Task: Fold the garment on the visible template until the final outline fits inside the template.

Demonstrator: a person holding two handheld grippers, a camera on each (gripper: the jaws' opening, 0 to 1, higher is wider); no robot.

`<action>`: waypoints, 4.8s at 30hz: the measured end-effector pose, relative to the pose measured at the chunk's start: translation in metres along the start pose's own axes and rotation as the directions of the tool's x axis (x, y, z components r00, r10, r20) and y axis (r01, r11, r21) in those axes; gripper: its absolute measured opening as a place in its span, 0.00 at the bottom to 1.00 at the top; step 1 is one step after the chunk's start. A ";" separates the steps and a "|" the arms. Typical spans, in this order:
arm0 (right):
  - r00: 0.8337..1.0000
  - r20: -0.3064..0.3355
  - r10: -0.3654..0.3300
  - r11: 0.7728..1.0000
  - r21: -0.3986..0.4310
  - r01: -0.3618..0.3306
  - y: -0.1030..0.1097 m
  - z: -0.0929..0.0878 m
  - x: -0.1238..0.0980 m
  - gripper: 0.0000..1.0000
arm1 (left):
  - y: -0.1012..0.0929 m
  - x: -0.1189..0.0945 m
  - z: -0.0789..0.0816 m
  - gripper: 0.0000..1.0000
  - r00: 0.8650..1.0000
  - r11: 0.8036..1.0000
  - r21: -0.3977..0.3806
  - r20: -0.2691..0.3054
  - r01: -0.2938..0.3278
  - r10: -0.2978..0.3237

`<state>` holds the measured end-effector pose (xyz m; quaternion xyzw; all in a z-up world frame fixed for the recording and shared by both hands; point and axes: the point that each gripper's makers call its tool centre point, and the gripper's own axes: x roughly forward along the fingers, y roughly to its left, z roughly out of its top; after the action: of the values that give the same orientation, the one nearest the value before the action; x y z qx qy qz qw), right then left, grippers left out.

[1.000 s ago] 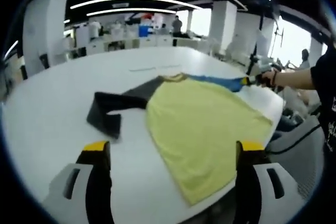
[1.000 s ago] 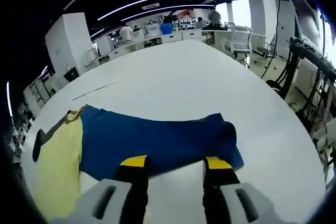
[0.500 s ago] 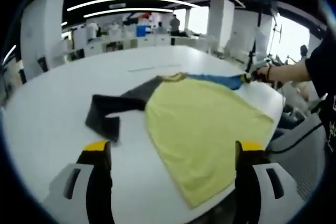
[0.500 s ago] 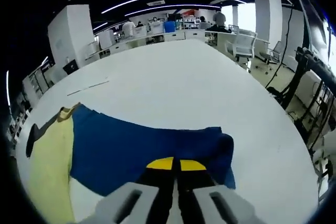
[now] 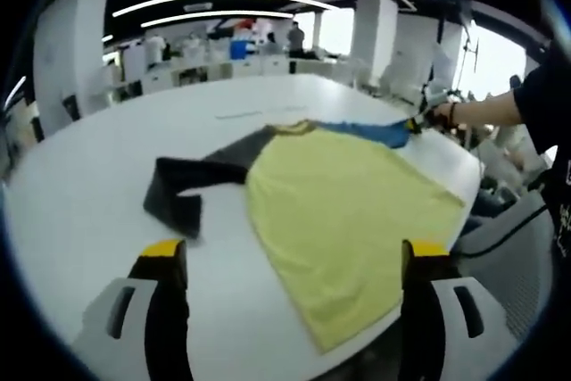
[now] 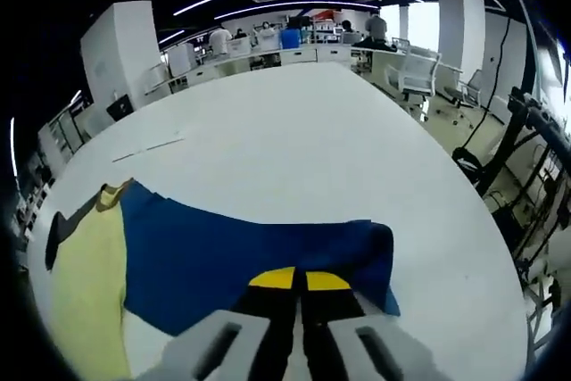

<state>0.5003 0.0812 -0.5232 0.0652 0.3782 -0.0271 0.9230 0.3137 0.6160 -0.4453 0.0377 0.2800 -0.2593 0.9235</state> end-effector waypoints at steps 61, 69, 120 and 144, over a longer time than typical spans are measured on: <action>0.982 -0.040 0.184 0.966 -0.180 -0.188 0.181 0.059 -0.054 0.00 | 0.008 -0.012 0.006 0.99 0.999 0.999 0.042 0.029 -0.021 0.020; 0.971 -0.036 0.235 0.948 -0.213 -0.238 0.225 0.063 -0.050 0.00 | 0.014 -0.013 0.013 0.99 0.998 0.998 0.045 0.049 -0.039 0.036; 0.931 -0.196 0.307 0.741 -0.564 -0.363 0.371 -0.029 -0.001 0.00 | 0.015 -0.008 0.000 0.99 0.999 0.999 0.013 0.016 -0.033 0.033; 0.853 -0.269 0.448 0.710 -0.473 -0.522 0.374 -0.043 -0.018 0.23 | 0.011 -0.009 0.001 0.99 0.999 0.999 0.030 0.018 -0.029 0.029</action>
<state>0.4947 0.4572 -0.5036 -0.0928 0.4013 0.3261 0.8509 0.3135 0.6295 -0.4402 0.0537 0.2675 -0.2504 0.9289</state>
